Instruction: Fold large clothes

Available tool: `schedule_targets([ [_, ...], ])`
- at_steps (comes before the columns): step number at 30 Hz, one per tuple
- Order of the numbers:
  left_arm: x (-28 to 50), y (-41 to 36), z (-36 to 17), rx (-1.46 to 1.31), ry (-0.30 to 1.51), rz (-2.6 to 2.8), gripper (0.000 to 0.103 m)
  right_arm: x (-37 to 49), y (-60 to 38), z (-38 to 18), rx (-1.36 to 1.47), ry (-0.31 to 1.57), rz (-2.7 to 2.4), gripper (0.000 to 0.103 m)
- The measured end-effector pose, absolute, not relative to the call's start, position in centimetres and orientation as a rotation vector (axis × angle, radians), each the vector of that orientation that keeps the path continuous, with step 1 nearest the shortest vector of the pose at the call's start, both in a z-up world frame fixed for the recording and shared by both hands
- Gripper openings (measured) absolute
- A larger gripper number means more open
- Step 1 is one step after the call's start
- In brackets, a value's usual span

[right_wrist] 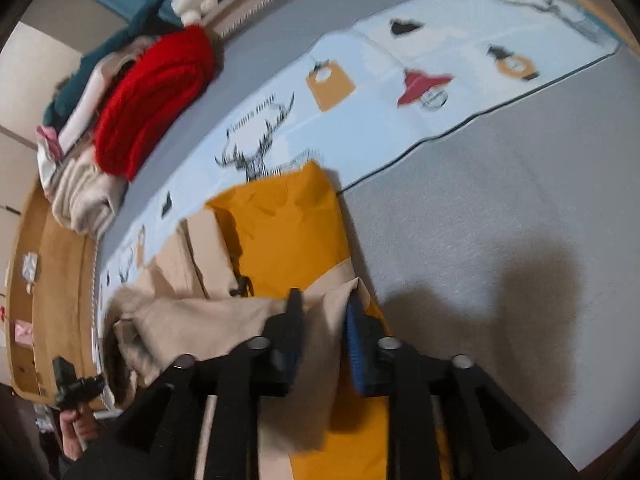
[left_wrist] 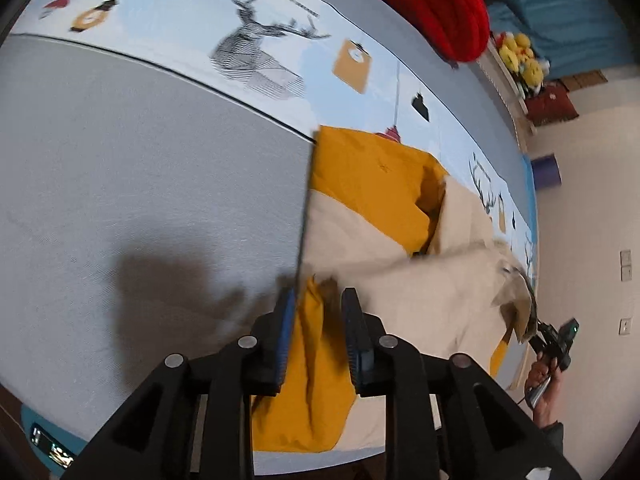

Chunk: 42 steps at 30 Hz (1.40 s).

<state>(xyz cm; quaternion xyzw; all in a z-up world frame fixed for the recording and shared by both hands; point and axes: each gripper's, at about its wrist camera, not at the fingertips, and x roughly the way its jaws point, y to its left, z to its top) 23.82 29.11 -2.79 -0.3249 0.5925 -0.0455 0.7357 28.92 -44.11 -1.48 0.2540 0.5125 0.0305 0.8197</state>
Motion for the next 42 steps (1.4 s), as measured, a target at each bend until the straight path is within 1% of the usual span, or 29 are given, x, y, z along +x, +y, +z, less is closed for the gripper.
schedule_targets([
  [2, 23.3, 29.2, -3.2, -0.679, 1.327, -0.074, 0.024, 28.2, -44.5, -0.7, 0.527, 1.054, 0.045, 0.050],
  [3, 23.1, 29.1, -3.4, -0.644, 1.347, -0.058, 0.027, 27.9, -44.6, -0.5, 0.516, 1.051, 0.041, 0.052],
  [6, 23.0, 28.2, -4.3, -0.585, 1.396, -0.056, 0.032, 27.7, -44.4, -1.3, 0.483, 1.101, 0.042, 0.057],
  [9, 23.5, 26.9, -4.6, -0.536, 1.406, -0.063, 0.037, 28.0, -42.9, -3.7, 0.410, 1.220, 0.070, 0.057],
  [12, 24.7, 25.9, -5.0, -0.526, 1.398, -0.063, 0.040, 28.6, -41.5, -5.9, 0.332, 1.302, 0.075, 0.057],
  [15, 26.0, 25.1, -5.6, -0.525, 1.390, -0.052, 0.041, 29.1, -40.6, -7.4, 0.285, 1.345, 0.081, 0.057],
  [16, 26.1, 25.0, -5.6, -0.531, 1.371, -0.055, 0.042, 29.4, -40.2, -7.9, 0.266, 1.362, 0.077, 0.057],
  [21, 27.8, 24.0, -7.3, -0.547, 1.331, -0.034, 0.044, 30.1, -39.9, -8.3, 0.261, 1.361, 0.068, 0.057],
  [22, 28.1, 23.8, -7.3, -0.544, 1.322, -0.031, 0.042, 30.1, -39.8, -8.0, 0.252, 1.349, 0.067, 0.055],
  [23, 28.4, 23.7, -7.2, -0.541, 1.314, -0.033, 0.041, 30.2, -39.6, -7.6, 0.239, 1.331, 0.070, 0.036],
  [24, 28.7, 23.5, -7.1, -0.541, 1.296, -0.041, 0.034, 30.2, -39.5, -7.1, 0.228, 1.314, 0.070, 0.014],
  [25, 28.9, 23.2, -6.9, -0.535, 1.274, -0.052, 0.025, 30.1, -39.5, -6.5, 0.228, 1.291, 0.066, 0.013],
  [26, 29.0, 22.8, -6.8, -0.516, 1.268, -0.058, 0.018, 30.0, -39.6, -5.9, 0.236, 1.272, 0.067, 0.009],
  [27, 29.2, 22.6, -6.8, -0.488, 1.272, -0.061, 0.003, 29.8, -39.6, -5.0, 0.246, 1.242, 0.075, 0.007],
  [30, 29.3, 22.6, -5.4, -0.452, 1.210, -0.058, 0.001, 29.2, -39.7, -2.3, 0.238, 1.150, 0.082, 0.004],
  [34, 29.0, 23.6, -2.1, -0.484, 1.022, -0.023, 0.001, 28.8, -40.5, 1.2, 0.285, 0.968, 0.038, 0.004],
  [36, 29.0, 23.8, -0.9, -0.488, 0.949, 0.005, 0.001, 29.1, -39.7, 1.7, 0.266, 0.915, 0.016, 0.004],
  [38, 29.7, 23.6, -1.2, -0.465, 0.960, 0.039, 0.001, 30.1, -39.1, 1.2, 0.241, 0.917, -0.005, 0.004],
  [40, 30.8, 23.2, -3.2, -0.425, 1.048, 0.073, 0.001, 31.1, -39.0, -0.5, 0.224, 0.986, -0.035, 0.004],
  [42, 31.4, 23.0, -4.9, -0.405, 1.116, 0.090, 0.001, 32.3, -38.9, -3.4, 0.195, 1.104, -0.064, 0.004],
])
